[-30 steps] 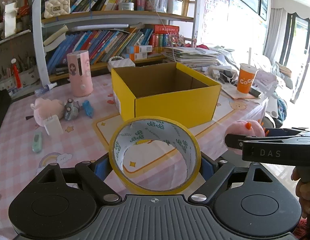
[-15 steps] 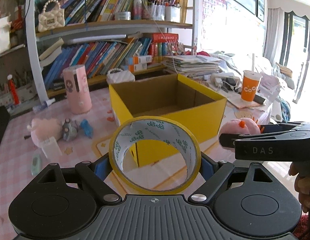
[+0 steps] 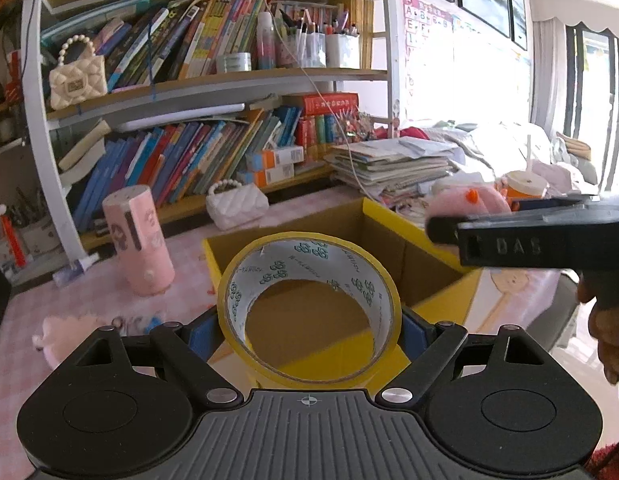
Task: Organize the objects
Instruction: 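Carry the chick and tape roll with both tools over the yellow box, then lower both tools into the box and open them, releasing chick and tape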
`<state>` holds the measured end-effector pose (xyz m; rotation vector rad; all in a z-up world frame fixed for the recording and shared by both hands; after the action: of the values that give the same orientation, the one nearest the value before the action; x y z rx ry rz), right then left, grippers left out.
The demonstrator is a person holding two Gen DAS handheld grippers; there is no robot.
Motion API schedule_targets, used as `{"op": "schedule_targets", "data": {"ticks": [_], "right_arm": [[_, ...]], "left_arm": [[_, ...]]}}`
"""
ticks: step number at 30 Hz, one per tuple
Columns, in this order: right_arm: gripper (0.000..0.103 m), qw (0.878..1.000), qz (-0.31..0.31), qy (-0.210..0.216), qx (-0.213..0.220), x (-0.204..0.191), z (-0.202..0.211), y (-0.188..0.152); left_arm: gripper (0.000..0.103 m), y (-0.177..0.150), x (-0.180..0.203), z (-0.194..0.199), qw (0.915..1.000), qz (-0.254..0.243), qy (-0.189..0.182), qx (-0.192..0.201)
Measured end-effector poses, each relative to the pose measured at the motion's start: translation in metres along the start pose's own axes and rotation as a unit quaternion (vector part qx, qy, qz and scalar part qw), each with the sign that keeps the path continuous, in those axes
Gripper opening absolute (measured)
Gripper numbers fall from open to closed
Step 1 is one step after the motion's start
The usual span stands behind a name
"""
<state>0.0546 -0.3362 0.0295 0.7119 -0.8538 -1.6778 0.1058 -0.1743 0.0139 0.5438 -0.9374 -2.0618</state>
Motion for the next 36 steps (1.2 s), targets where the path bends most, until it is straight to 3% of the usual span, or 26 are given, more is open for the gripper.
{"op": "schedule_targets", "data": {"ticks": [9,17,26,36], "right_arm": [[0.079,0.998,0.041,0.045,0.009,0.014,-0.054,0.051],[0.079,0.987,0.103,0.101,-0.065,0.006,-0.117,0.061],[0.079,0.967,0.162,0.137,-0.140,-0.008,-0.164,0.057],[0.079,0.947,0.220,0.123,-0.198,-0.015,-0.197,0.047]], "left_arm": [[0.088,0.026,0.017,-0.051,0.9995,0.002,0.020,-0.024],[0.088,0.034,0.013,-0.098,0.9933,0.065,0.008,-0.096],[0.088,0.029,0.018,-0.123,0.9879,0.062,0.023,-0.141],[0.088,0.030,0.020,-0.129,0.9866,0.061,0.033,-0.148]]}}
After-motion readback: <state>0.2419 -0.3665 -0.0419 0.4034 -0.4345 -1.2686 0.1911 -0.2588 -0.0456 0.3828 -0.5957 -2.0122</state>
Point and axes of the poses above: each gripper's, at about its wrist camera, not at the fingertips, and z roughly against the way its jaws point, x to its right, y to its top, the point moved 3 cm from there along -z, roughly the way its jaws point, and after that the axes turned 10 degrees about -x, right-handed, at the moved point
